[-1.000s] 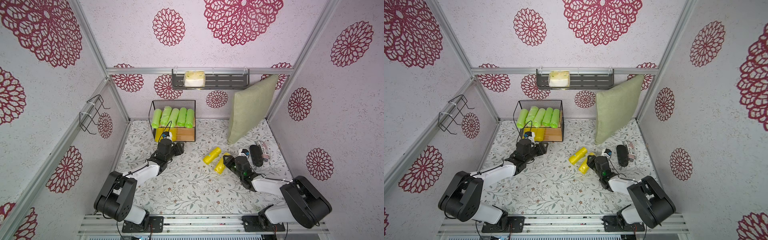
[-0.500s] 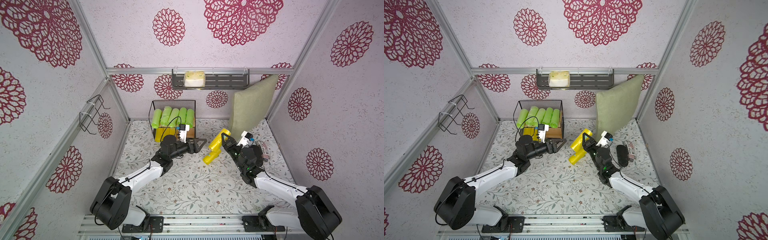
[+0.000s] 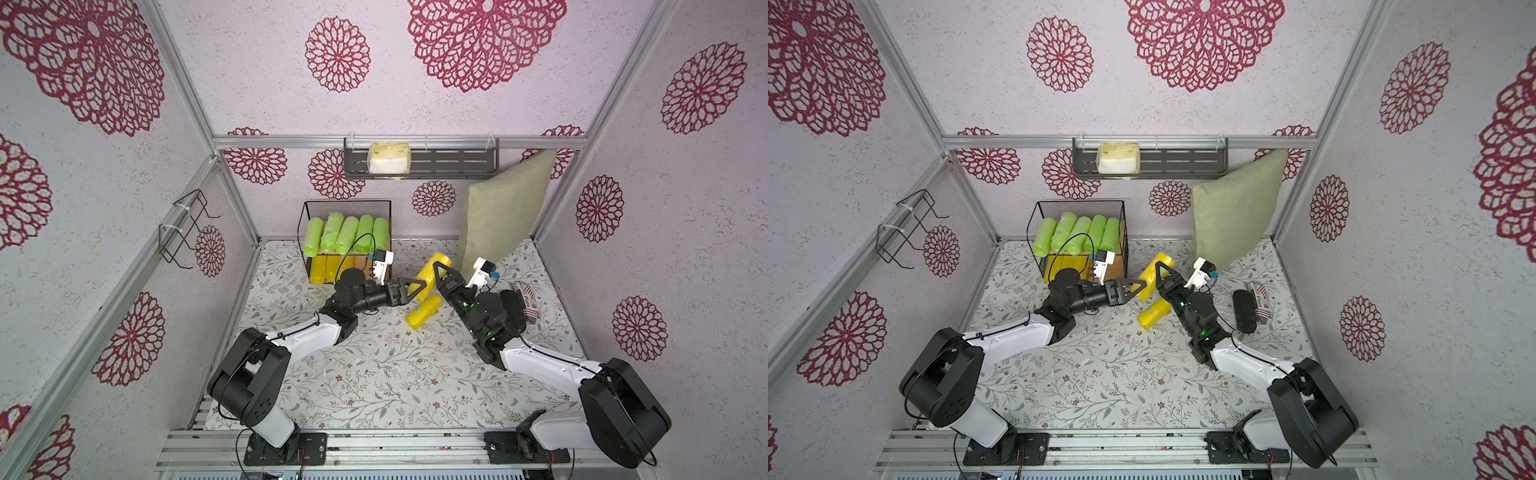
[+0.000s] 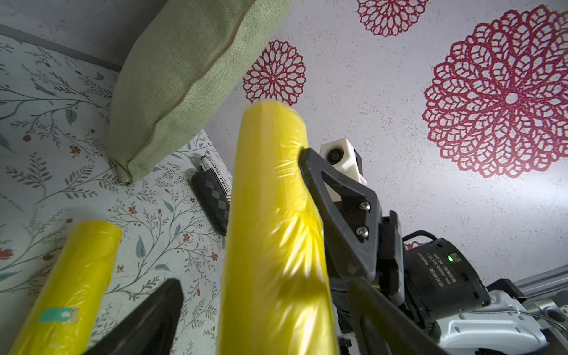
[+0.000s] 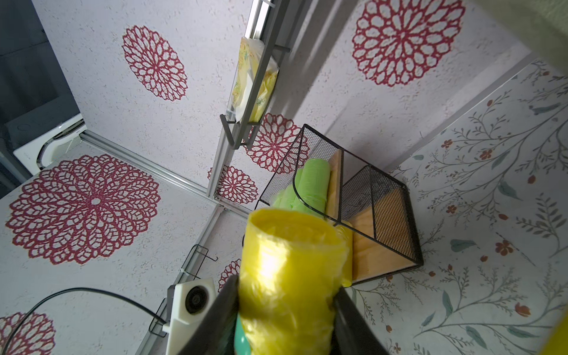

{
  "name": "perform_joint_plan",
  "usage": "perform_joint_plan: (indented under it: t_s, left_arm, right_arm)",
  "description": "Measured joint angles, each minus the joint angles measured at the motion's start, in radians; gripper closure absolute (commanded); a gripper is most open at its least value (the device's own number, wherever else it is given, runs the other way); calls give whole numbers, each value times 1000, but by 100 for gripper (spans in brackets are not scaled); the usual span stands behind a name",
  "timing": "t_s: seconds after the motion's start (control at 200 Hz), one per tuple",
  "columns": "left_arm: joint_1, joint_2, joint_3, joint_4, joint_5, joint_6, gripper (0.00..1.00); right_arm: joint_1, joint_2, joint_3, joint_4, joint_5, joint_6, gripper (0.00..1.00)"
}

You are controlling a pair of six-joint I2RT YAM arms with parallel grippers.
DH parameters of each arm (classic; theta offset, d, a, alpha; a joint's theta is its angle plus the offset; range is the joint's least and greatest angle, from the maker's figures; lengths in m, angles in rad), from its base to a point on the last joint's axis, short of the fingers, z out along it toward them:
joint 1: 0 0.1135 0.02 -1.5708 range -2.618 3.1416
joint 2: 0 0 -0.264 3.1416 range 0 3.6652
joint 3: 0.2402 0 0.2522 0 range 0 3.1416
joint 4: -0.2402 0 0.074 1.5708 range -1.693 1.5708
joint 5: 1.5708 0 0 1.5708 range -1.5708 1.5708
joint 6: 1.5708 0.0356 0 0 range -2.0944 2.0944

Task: Sort the rolls of trash bags by color and place them on the shelf
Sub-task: Pick up the roll of trash bags from the center of the board.

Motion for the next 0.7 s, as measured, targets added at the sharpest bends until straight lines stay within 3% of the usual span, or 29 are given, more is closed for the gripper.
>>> perform_joint_plan:
  t_s: [0.395,0.515,0.585,0.7]
  left_arm:
    - [-1,35,35,24,40,-25,61]
    - [3,35,38,18,49,-13,68]
    - [13,35,35,12,52,-9,69]
    - [39,23,-17,11,38,6,71]
  right_arm:
    - [0,11,8,28,-5,8,55]
    - [0,11,8,28,-3,6,40]
    - [0,11,8,28,3,-1,23]
    - [0,2,8,6,23,-49,14]
